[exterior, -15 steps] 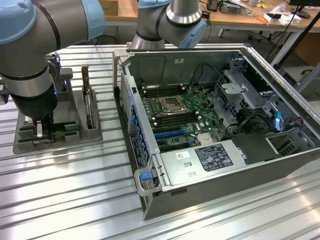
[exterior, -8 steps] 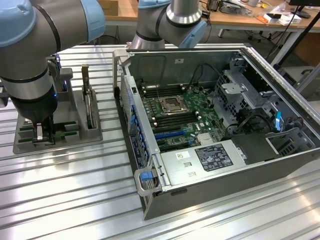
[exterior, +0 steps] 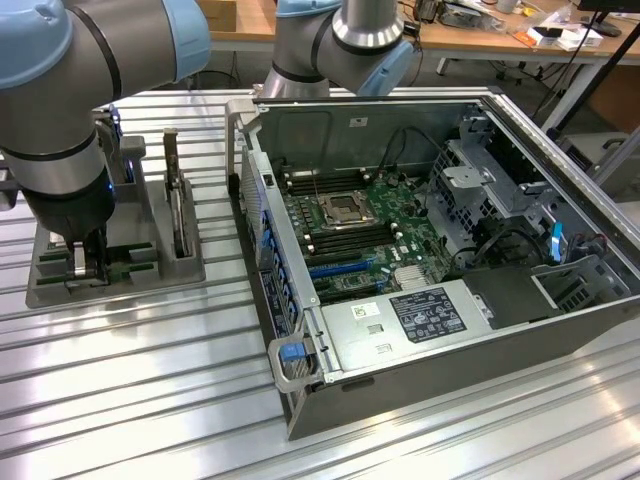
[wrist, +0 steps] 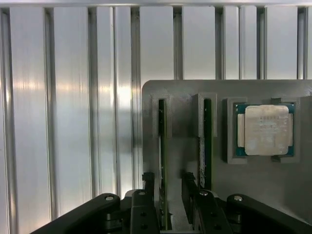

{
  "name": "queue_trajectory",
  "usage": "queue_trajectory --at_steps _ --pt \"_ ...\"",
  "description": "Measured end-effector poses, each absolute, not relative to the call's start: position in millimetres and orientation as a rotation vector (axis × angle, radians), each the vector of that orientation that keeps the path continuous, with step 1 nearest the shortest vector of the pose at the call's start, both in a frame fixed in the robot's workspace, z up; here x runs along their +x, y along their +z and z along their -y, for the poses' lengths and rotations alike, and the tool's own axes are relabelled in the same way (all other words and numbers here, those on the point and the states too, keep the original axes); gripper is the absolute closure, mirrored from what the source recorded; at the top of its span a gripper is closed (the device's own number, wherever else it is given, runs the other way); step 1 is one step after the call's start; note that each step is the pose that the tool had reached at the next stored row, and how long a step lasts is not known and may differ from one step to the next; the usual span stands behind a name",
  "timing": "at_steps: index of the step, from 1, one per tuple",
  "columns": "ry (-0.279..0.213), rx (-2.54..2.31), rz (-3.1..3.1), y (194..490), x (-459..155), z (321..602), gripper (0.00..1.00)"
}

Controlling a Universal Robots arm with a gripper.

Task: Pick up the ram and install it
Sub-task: 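Pick up the ram and move it above insertion slot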

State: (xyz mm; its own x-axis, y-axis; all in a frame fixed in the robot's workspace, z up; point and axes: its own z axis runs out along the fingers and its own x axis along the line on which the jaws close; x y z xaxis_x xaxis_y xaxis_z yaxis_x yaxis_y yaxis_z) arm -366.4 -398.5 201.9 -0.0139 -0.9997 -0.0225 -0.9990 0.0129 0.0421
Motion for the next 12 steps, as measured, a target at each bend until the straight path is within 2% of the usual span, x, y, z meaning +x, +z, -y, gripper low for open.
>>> queue_trajectory --at_steps 8,9,12 --pt "-0.072 2.196 2.226 201.9 -366.4 398.5 0.65" --pt "-0.072 2.196 2.226 201.9 -366.4 398.5 0.73" --pt "-0.072 2.197 2.226 201.9 -366.4 398.5 0.73"
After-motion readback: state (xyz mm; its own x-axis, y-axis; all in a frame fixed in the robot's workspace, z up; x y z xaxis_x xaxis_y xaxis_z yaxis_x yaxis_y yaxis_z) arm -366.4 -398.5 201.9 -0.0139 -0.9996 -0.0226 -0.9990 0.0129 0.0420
